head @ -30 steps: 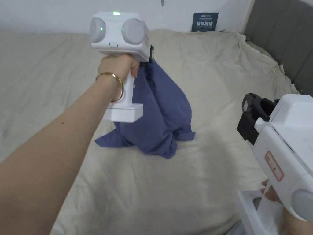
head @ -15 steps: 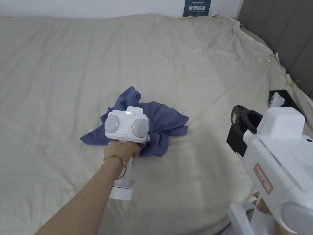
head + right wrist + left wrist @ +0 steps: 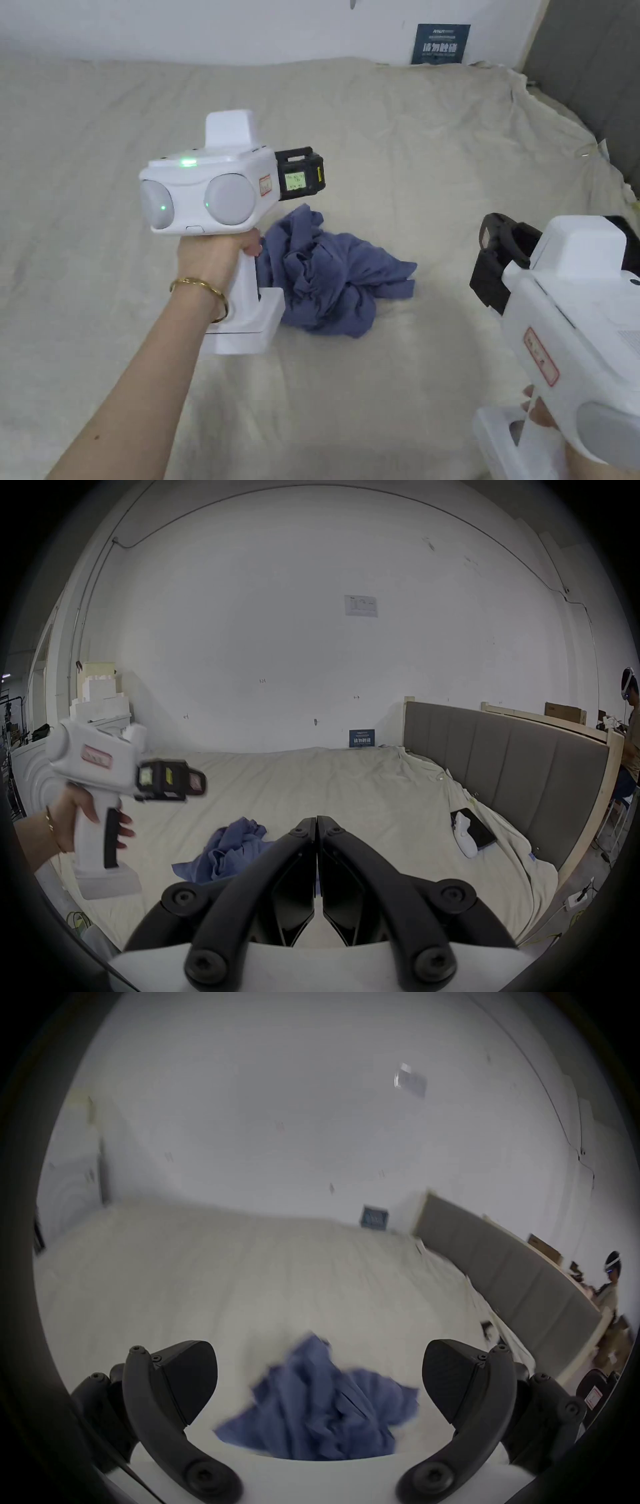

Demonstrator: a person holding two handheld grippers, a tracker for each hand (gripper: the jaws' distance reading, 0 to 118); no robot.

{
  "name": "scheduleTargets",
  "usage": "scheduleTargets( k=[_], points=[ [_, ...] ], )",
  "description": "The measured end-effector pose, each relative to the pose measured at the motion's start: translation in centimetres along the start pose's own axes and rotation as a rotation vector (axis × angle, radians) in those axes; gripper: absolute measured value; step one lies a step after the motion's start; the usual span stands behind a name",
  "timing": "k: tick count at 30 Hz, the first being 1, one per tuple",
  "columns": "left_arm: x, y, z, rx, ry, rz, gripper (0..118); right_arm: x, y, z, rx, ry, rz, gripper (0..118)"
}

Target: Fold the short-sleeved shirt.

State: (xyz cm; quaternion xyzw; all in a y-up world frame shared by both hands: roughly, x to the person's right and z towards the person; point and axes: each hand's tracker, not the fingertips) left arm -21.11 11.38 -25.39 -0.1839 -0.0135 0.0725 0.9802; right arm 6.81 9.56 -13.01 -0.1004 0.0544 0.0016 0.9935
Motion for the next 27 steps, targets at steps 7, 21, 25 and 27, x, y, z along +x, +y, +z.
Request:
scheduleTargets(
  k=[7,21,25,27],
  points=[
    [-2.1,-1.4,6.3,0.261,0.215,-0.16,118,-1.0,1.4,-0.6,0.058,0.029,0.01,0],
    [-4.4,-7.7,9.9,0.29,0.227,-0.172,4,-1.5,1.1,-0.2,0.099,0.031,0.025,0],
    [-4.0,-8.4,10.3,0.277,0.223,-0.15,0,-1.3,0.7,-0.4,0.096,0.022,0.034,0],
    [-3.9,-8.8,10.5,0.275,0.218,-0.141,0,-1.3,0.5,-0.3,0.089,0.02,0.037,0]
  ],
)
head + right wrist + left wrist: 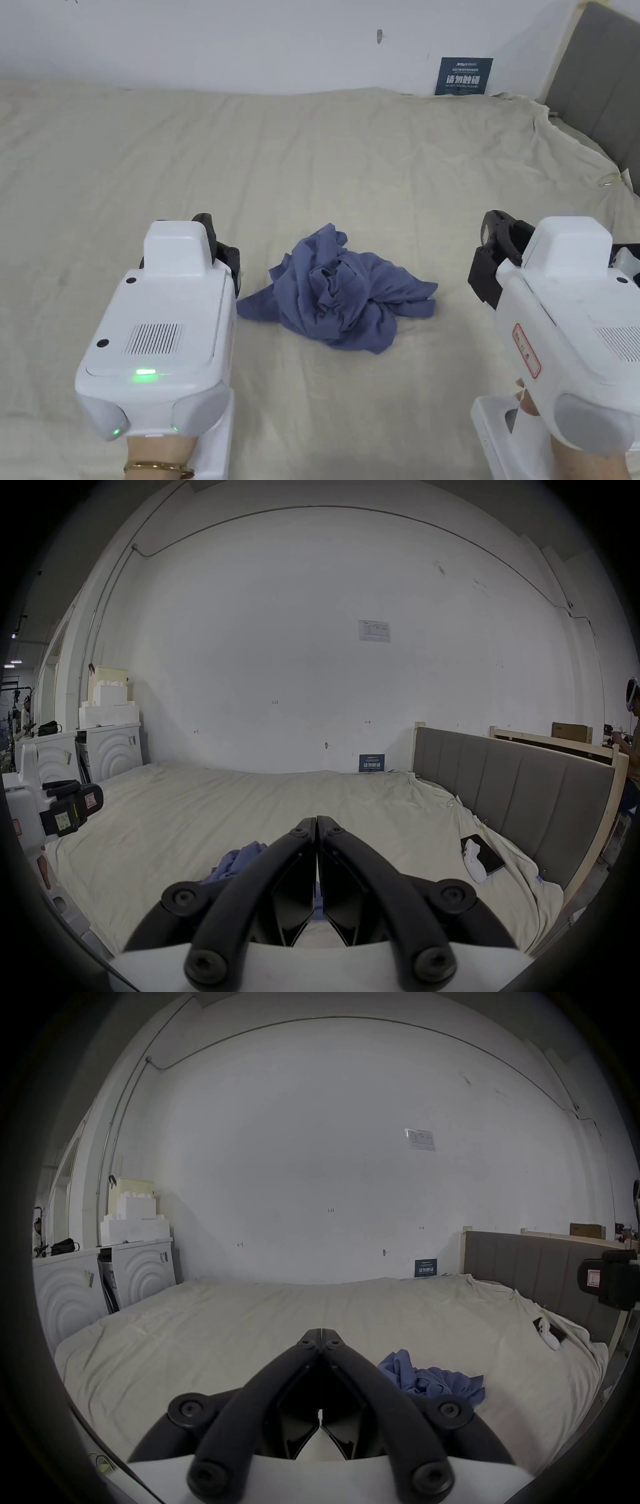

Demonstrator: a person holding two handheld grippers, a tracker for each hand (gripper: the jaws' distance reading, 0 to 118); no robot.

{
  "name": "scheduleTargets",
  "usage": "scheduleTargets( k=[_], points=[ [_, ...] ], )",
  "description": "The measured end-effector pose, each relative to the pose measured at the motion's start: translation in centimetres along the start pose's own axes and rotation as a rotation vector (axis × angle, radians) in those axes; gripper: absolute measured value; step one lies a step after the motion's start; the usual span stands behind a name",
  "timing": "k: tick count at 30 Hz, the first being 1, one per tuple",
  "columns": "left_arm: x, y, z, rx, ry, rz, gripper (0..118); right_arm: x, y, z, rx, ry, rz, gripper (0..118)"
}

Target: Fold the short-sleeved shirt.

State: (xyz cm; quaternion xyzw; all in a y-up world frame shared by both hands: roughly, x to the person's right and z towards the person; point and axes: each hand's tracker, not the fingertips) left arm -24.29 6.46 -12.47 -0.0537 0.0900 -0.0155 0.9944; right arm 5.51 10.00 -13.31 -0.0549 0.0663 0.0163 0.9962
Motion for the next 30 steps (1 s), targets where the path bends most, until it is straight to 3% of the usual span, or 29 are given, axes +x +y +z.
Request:
scheduleTargets(
  k=[18,20,21,22,23,27,30],
  points=[
    [-0.2,-0.3,0.5,-0.02,-0.006,0.016,0,0.1,-0.3,-0.8,-0.064,-0.019,-0.02,1],
    [-0.3,-0.3,0.5,-0.023,-0.004,0.019,0,0.6,0.2,-1.8,-0.102,-0.013,-0.026,26],
    [-0.4,-0.3,0.5,-0.024,-0.003,0.021,0,0.6,0.4,-2.4,-0.149,0.013,-0.017,46],
    [-0.5,-0.3,0.3,-0.026,-0.001,0.022,0,0.8,0.5,-3.1,-0.151,0.025,-0.019,74],
    [-0.6,-0.3,0.3,-0.027,0.001,0.023,0,0.9,0.6,-3.7,-0.165,0.037,-0.009,89],
    [-1.1,-0.4,-0.1,-0.042,-0.013,0.04,0,2.1,0.6,-8.2,-0.279,0.049,-0.013,118],
    [-1.2,-0.5,-0.5,-0.045,-0.013,0.041,0,2.4,0.4,-12.1,-0.381,0.062,-0.03,118]
  ],
)
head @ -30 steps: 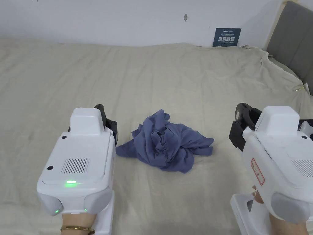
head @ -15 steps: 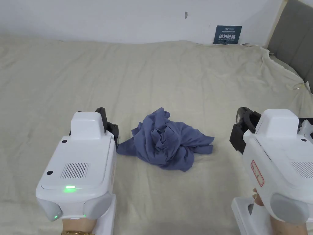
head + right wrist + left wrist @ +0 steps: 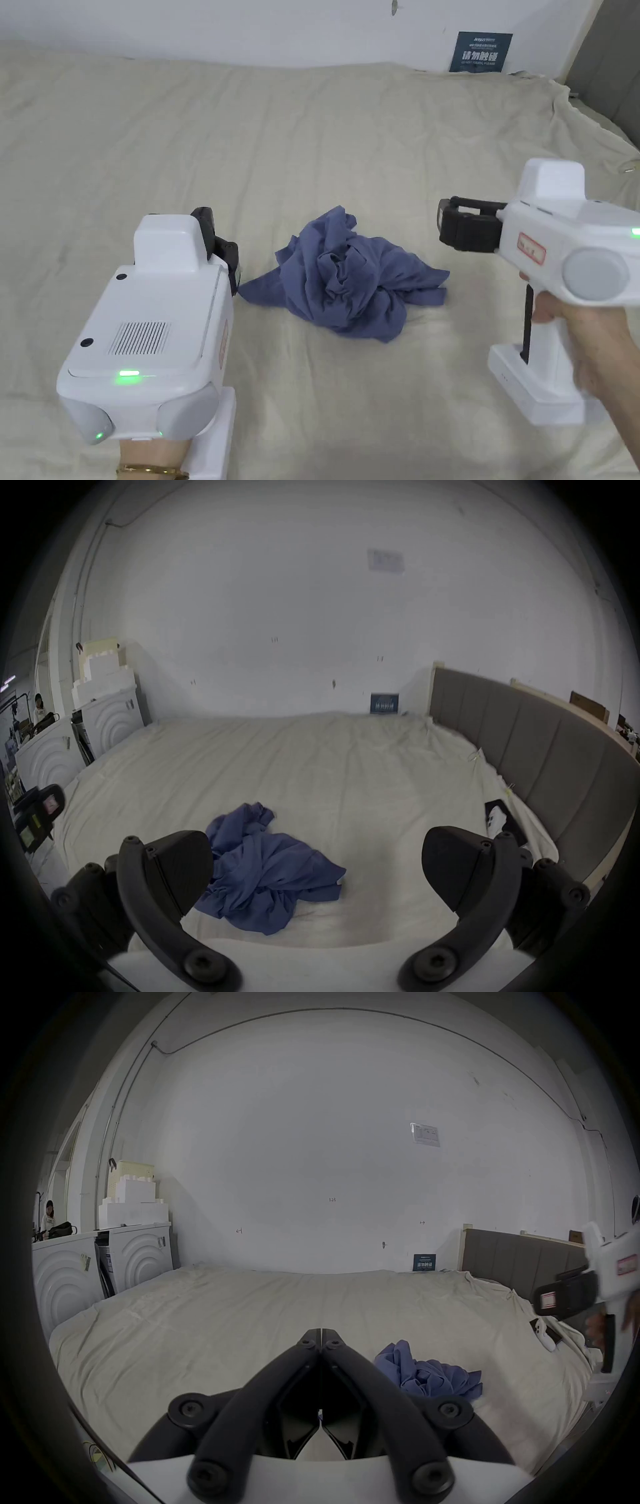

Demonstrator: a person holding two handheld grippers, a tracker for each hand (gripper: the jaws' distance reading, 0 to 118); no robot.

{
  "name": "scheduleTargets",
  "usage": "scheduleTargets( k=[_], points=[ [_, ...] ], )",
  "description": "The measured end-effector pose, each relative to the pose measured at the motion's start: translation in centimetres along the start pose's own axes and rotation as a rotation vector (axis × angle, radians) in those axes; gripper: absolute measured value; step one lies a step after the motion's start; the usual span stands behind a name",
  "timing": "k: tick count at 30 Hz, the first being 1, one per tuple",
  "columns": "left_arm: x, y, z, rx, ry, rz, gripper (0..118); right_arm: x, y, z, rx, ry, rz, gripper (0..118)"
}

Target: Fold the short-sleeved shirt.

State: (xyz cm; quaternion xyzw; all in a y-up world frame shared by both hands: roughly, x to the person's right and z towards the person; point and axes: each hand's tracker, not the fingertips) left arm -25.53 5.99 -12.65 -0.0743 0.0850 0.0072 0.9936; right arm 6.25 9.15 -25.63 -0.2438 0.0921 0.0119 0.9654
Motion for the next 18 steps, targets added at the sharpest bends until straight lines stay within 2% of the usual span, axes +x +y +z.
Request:
scheduleTargets(
  k=[3,5,7,9,13,15,18],
  points=[
    [0.0,-0.1,-0.5,-0.005,-0.005,0.002,0,0.2,1.4,-4.8,-0.155,-0.035,0.034,118],
    [0.0,-0.2,-0.9,-0.008,-0.005,-0.001,0,0.7,1.8,-8.8,-0.313,0.004,0.053,118],
    [0.0,-0.3,-1.4,-0.017,-0.006,0.0,0,1.0,1.5,-12.1,-0.413,0.002,0.008,118],
    [0.0,-0.6,-1.9,-0.031,-0.004,-0.003,0,1.3,0.9,-14.9,-0.522,-0.062,-0.036,115],
    [0.2,-1.4,-3.0,-0.064,-0.002,-0.015,0,1.8,-0.8,-18.9,-0.672,-0.123,-0.098,92],
    [0.3,-1.8,-3.4,-0.08,-0.003,-0.019,0,2.2,-1.7,-20.3,-0.724,-0.143,-0.118,91],
    [0.5,-2.3,-4.0,-0.104,-0.004,-0.022,0,2.3,-2.8,-21.8,-0.772,-0.136,-0.096,84]
  ],
)
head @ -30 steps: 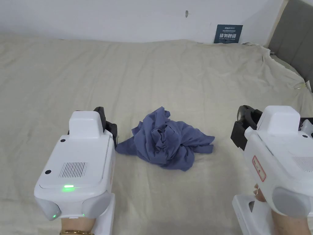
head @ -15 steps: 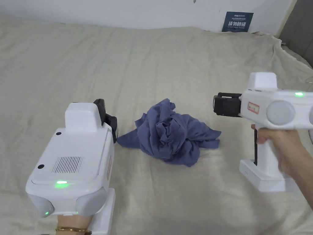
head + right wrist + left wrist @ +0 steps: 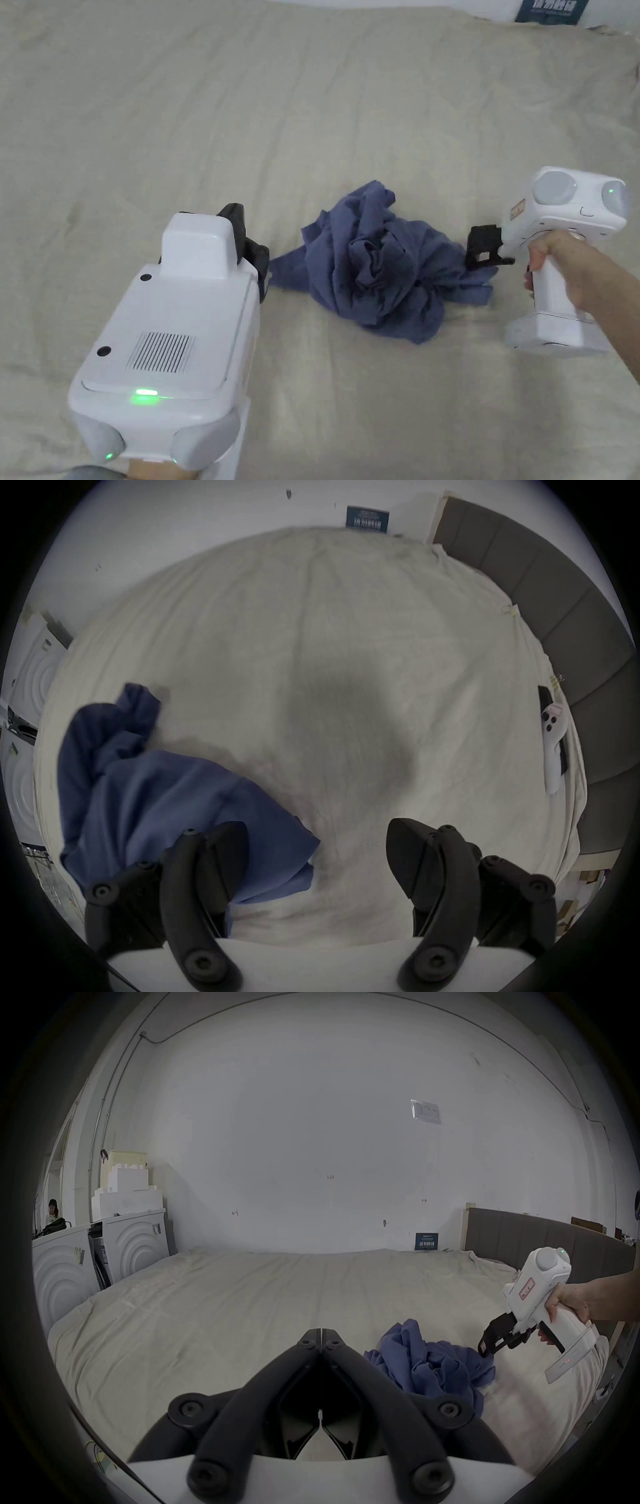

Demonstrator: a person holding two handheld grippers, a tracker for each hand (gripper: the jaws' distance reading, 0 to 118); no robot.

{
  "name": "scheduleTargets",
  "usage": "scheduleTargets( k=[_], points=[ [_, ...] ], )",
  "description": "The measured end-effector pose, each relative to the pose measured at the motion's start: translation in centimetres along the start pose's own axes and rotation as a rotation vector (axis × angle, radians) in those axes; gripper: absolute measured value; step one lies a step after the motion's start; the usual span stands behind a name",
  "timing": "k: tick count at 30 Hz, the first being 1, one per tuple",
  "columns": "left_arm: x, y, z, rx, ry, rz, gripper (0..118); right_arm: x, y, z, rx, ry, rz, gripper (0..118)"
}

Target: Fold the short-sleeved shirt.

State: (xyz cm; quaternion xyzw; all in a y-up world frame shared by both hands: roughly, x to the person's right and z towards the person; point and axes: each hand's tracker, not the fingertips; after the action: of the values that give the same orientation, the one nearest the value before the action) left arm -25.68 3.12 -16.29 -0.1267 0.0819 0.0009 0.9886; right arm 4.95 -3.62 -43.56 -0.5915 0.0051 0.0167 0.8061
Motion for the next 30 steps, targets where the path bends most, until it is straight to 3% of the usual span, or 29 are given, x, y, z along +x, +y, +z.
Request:
scheduleTargets(
  k=[3,5,6,7,8,11,14,15,16,19,25,30],
  points=[
    [0.1,-0.5,-0.6,-0.021,0.0,-0.002,0,0.5,-0.1,-0.8,-0.012,0.021,-0.03,64],
    [0.2,-0.6,-0.9,-0.032,0.001,-0.004,0,0.9,-0.2,-1.2,-0.017,0.048,-0.062,45],
    [0.2,-0.7,-1.0,-0.035,0.004,-0.003,0,0.8,-0.3,-1.3,-0.018,0.059,-0.061,34],
    [0.3,-0.8,-1.1,-0.04,0.006,-0.003,0,0.6,-0.4,-1.4,-0.015,0.067,-0.057,13],
    [0.3,-0.8,-1.3,-0.047,0.008,-0.004,0,0.4,-0.4,-1.5,-0.015,0.074,-0.054,3],
    [0.1,-0.8,-2.1,-0.068,0.009,-0.003,0,-0.1,-0.5,-1.6,-0.022,0.068,-0.017,2],
    [-0.7,-0.4,-4.0,-0.152,-0.018,0.046,20,-0.2,-0.7,-1.1,-0.006,0.062,-0.004,2],
    [-1.0,0.0,-4.8,-0.182,-0.032,0.07,37,-0.1,-0.7,-0.8,0.0,0.071,-0.001,2],
    [-1.4,0.4,-5.7,-0.209,-0.035,0.103,66,0.0,-0.7,-0.3,0.013,0.078,0.006,2],
    [-2.7,1.9,-9.3,-0.335,-0.096,0.144,116,0.3,-0.7,1.2,0.07,0.075,0.021,2],
    [-3.9,3.5,-16.4,-0.567,-0.136,0.225,118,1.0,-0.5,3.4,0.131,0.093,0.041,2],
    [-2.0,1.8,-20.7,-0.833,-0.085,-0.031,118,1.1,-0.5,4.7,0.152,0.101,0.061,2]
  ],
)
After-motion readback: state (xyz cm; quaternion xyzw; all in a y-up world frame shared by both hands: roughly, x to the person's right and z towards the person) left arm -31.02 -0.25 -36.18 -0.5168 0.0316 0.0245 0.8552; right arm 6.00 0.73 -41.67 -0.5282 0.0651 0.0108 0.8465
